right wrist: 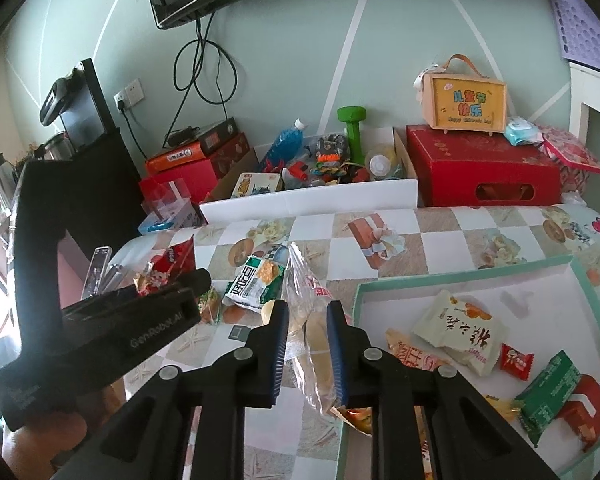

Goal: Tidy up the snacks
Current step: 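Hold the red bag and bun bag raised above the table with both grippers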

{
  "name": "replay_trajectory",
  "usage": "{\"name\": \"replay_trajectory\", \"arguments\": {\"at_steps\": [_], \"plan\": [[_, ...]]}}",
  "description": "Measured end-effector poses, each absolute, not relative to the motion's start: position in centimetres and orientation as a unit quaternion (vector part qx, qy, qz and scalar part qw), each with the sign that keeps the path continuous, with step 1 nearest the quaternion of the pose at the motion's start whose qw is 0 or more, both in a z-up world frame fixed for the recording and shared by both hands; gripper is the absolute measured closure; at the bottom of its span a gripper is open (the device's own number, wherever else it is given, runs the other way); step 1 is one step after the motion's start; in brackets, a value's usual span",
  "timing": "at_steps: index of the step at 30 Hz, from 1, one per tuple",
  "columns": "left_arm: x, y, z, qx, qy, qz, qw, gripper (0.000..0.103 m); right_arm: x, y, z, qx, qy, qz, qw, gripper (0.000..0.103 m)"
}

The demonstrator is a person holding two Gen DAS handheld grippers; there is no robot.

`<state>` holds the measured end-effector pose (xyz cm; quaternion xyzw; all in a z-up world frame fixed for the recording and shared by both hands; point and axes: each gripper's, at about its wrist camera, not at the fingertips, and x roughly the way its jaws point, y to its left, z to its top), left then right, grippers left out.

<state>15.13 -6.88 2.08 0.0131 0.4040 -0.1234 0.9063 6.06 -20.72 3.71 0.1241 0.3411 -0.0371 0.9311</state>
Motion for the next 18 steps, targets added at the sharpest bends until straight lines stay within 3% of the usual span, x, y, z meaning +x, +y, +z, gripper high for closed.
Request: {"name": "replay_trajectory", "arguments": {"at_steps": [6, 7, 18], "plan": [[14.9, -7.0, 2.3, 0.012, 0.401, -0.124, 0.907, 0.051, 5.7, -21.1, 4.1, 0.127, 0.337, -0.041, 0.932, 0.083], [14.9, -7.1, 2.3, 0.012, 0.401, -0.125, 0.907, 0.051, 5.6, -21.2, 4.2, 0.127, 0.335, -0.042, 0.933, 0.089], [13.5, -11.2, 2.3, 0.037, 0.399, -0.174, 0.9, 0.051, 4.1, -24.1, 4.9, 0.142, 0.327, -0.073, 0.932, 0.089]]}}
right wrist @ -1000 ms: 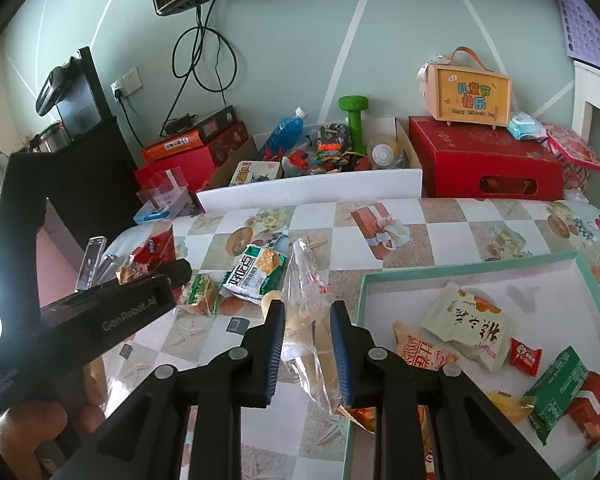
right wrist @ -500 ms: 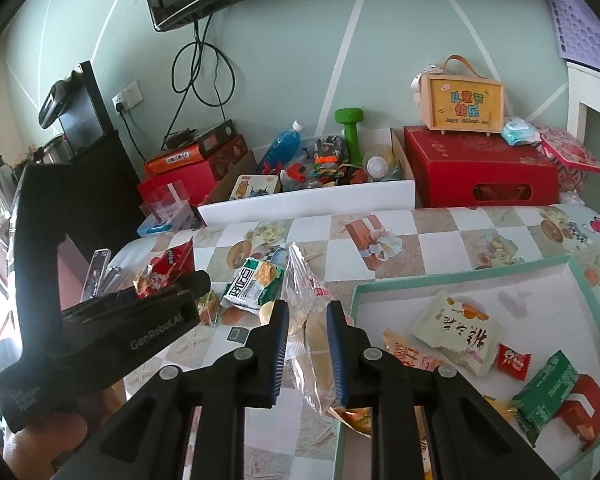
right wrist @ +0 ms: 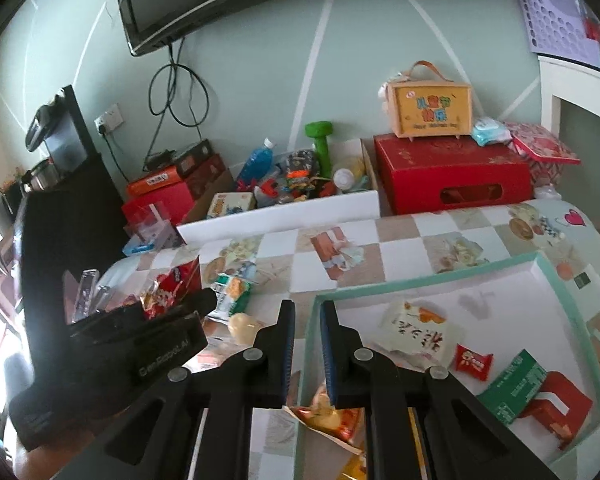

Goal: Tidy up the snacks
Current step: 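Hold the red bag and bun bag raised above the table with both grippers, then carry the red bag and clear bun bag over the white tray with both grippers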

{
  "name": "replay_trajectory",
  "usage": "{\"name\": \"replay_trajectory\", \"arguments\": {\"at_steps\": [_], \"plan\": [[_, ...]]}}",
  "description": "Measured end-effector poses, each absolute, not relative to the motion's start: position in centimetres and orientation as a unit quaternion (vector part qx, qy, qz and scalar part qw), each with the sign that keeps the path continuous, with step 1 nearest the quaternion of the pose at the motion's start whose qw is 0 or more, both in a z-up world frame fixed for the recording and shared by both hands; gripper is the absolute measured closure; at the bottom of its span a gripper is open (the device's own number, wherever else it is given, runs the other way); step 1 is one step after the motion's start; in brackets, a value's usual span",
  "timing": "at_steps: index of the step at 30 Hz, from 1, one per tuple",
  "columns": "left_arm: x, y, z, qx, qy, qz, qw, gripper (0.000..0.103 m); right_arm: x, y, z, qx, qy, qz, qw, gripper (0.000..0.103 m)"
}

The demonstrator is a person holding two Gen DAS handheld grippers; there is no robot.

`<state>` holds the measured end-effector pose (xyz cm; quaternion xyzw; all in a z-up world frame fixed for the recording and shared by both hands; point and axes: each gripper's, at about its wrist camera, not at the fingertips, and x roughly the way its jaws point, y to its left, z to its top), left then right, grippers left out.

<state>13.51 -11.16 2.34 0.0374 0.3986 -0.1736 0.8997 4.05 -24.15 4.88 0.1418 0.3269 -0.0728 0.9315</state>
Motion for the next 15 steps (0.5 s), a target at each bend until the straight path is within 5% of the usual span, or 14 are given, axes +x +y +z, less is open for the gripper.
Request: {"name": "replay_trajectory", "arguments": {"at_steps": [12, 14, 15], "plan": [[14.2, -5.5, 1.8, 0.004, 0.417, -0.083, 0.905, 0.051, 6.8, -20.9, 1.6, 0.123, 0.383, -0.024, 0.915, 0.087], [14.2, -3.6, 1.1, -0.01, 0.427, -0.06, 0.902, 0.051, 7.4, -20.1, 0.8, 0.116, 0.394, -0.018, 0.911, 0.078], [14.1, -2.8, 0.8, -0.016, 0.433, -0.052, 0.9, 0.051, 7.7, -19.7, 0.5, 0.114, 0.398, -0.017, 0.91, 0.063]]}}
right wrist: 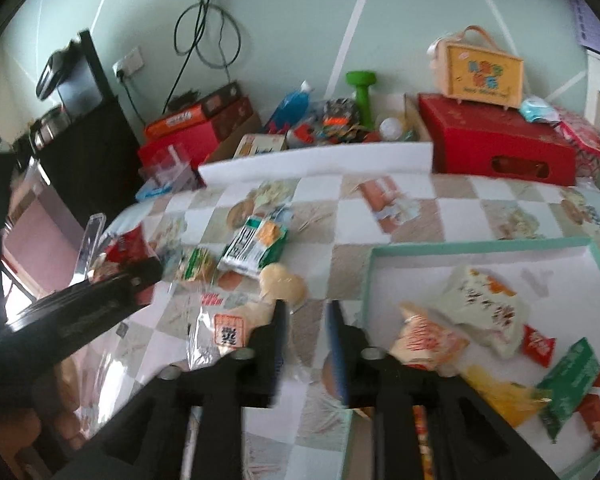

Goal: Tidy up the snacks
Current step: 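Carry the red bag and clear bun bag over the white tray with both grippers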

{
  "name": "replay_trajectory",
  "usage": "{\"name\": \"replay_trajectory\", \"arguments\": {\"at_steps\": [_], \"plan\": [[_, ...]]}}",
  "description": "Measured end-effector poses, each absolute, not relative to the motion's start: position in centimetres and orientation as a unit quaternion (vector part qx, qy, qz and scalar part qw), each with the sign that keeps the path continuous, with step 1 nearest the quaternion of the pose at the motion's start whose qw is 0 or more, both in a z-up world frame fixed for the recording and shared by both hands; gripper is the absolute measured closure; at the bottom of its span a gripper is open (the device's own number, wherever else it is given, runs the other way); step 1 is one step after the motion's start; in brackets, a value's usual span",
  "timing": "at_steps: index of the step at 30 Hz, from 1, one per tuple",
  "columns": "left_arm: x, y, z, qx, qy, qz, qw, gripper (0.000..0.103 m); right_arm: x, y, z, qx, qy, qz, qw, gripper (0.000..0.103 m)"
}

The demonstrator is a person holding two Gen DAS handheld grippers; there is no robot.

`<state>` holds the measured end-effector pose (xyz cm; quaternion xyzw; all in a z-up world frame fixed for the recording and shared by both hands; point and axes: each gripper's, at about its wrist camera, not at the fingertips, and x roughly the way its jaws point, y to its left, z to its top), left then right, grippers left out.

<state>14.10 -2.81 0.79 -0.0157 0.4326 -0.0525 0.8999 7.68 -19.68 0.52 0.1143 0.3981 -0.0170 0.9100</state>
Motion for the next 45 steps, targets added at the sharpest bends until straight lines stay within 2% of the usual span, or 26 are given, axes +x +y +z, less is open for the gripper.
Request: {"name": "replay_trajectory", "arguments": {"at_steps": [1, 2, 5, 7, 11, 13, 15, 25, 34, 35, 37, 45], "plan": [[14.0, -2.2, 0.5, -0.019, 0.438, -0.047, 0.898, 0.051, 8.0, -19.2, 0.1, 0.112, 0.403, -0.014, 0.908, 0.047], [13.9, -1.4, 0.0, -0.023, 0.445, -0.041, 0.894, 0.051, 8.2, -18.8, -0.1, 0.111, 0.405, -0.012, 0.908, 0.043], [13.8, 0.5, -0.8, -0.036, 0.457, -0.024, 0.888, 0.051, 8.7, -17.5, -0.8, 0.104, 0.409, -0.004, 0.907, 0.042], [13.6, 1.7, -0.9, -0.046, 0.458, -0.015, 0.888, 0.051, 9.2, -16.8, -1.4, 0.099, 0.413, -0.004, 0.905, 0.032], [13.5, 3.1, -0.9, -0.058, 0.458, -0.009, 0.887, 0.051, 10.2, -15.5, -2.5, 0.1, 0.426, 0.003, 0.899, 0.02], [13.6, 3.5, -0.9, -0.064, 0.459, -0.007, 0.886, 0.051, 10.6, -14.8, -2.9, 0.098, 0.429, 0.006, 0.898, 0.006], [13.8, 3.8, -1.1, -0.069, 0.461, -0.008, 0.885, 0.051, 10.9, -14.1, -3.2, 0.092, 0.43, 0.007, 0.898, 0.0], [14.1, 4.5, -1.5, -0.081, 0.466, -0.011, 0.881, 0.05, 12.0, -12.0, -5.3, 0.033, 0.45, -0.031, 0.892, 0.0], [14.3, 4.4, -1.7, -0.081, 0.469, -0.013, 0.879, 0.05, 12.1, -12.1, -5.4, 0.037, 0.448, -0.036, 0.892, 0.0], [14.3, 4.3, -1.7, -0.08, 0.469, -0.013, 0.88, 0.05, 12.0, -12.3, -5.3, 0.043, 0.447, -0.036, 0.893, 0.002], [14.3, 4.2, -1.7, -0.079, 0.469, -0.013, 0.88, 0.05, 11.9, -12.8, -5.1, 0.057, 0.447, -0.032, 0.892, 0.014], [14.3, 3.4, -1.5, -0.073, 0.468, -0.019, 0.881, 0.05, 11.4, -14.0, -4.2, 0.092, 0.445, -0.023, 0.891, 0.032]]}}
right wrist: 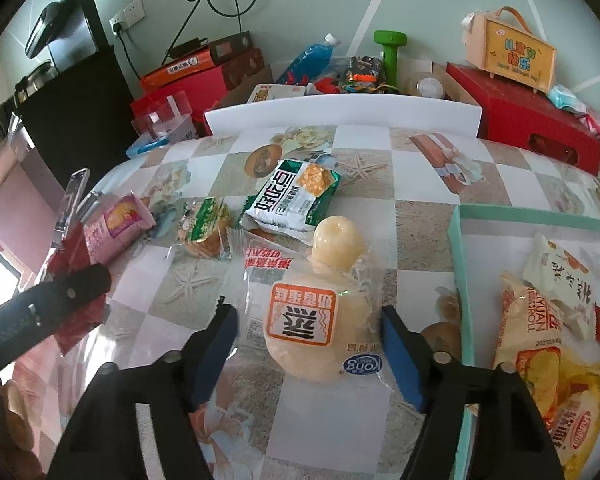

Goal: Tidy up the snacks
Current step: 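Carry the red bag and clear bun bag over the white tray with both grippers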

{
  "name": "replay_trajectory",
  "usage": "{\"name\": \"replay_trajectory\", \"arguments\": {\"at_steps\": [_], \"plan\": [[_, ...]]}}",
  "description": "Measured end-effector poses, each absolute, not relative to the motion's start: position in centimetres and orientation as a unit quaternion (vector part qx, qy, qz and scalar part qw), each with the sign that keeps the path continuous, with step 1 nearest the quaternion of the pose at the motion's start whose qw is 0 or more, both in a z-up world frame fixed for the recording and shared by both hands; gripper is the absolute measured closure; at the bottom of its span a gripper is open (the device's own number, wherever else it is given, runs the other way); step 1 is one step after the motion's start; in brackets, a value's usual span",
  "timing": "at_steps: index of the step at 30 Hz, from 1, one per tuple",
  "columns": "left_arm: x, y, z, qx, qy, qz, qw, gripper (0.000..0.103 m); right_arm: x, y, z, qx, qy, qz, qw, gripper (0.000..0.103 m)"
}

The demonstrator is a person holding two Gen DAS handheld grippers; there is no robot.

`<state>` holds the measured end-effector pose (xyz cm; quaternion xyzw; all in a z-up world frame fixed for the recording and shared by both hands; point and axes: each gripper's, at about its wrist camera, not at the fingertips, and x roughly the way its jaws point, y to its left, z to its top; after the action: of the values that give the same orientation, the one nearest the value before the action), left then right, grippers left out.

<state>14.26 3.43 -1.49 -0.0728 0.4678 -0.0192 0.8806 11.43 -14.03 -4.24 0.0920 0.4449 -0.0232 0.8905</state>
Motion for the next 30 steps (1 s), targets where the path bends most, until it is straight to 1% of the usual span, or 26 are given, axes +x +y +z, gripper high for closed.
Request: {"name": "replay_trajectory", "arguments": {"at_steps": [4, 6, 14, 20, 25, 30], "plan": [[14.3, 3.2, -1.4, -0.07, 0.467, -0.021, 0.881, 0.05, 11.3, -13.8, -4.0, 0.089, 0.446, -0.011, 0.89, 0.037], [14.2, 3.1, -1.5, -0.068, 0.468, -0.022, 0.881, 0.05, 11.2, -13.7, -3.9, 0.089, 0.446, -0.011, 0.89, 0.038], [14.1, 2.8, -1.0, -0.064, 0.462, -0.023, 0.884, 0.05, 9.9, -14.4, -0.9, 0.101, 0.406, -0.004, 0.908, 0.038], [13.8, 2.1, -0.5, -0.058, 0.456, -0.026, 0.888, 0.05, 9.6, -15.2, -0.4, 0.108, 0.406, -0.011, 0.907, 0.038], [13.5, -0.2, 0.1, -0.049, 0.45, -0.051, 0.89, 0.05, 8.2, -17.6, 0.9, 0.12, 0.386, -0.04, 0.914, 0.038], [12.6, -4.7, 0.9, -0.031, 0.443, -0.11, 0.889, 0.05, 5.8, -22.1, 2.6, 0.138, 0.359, -0.105, 0.917, 0.038]]}}
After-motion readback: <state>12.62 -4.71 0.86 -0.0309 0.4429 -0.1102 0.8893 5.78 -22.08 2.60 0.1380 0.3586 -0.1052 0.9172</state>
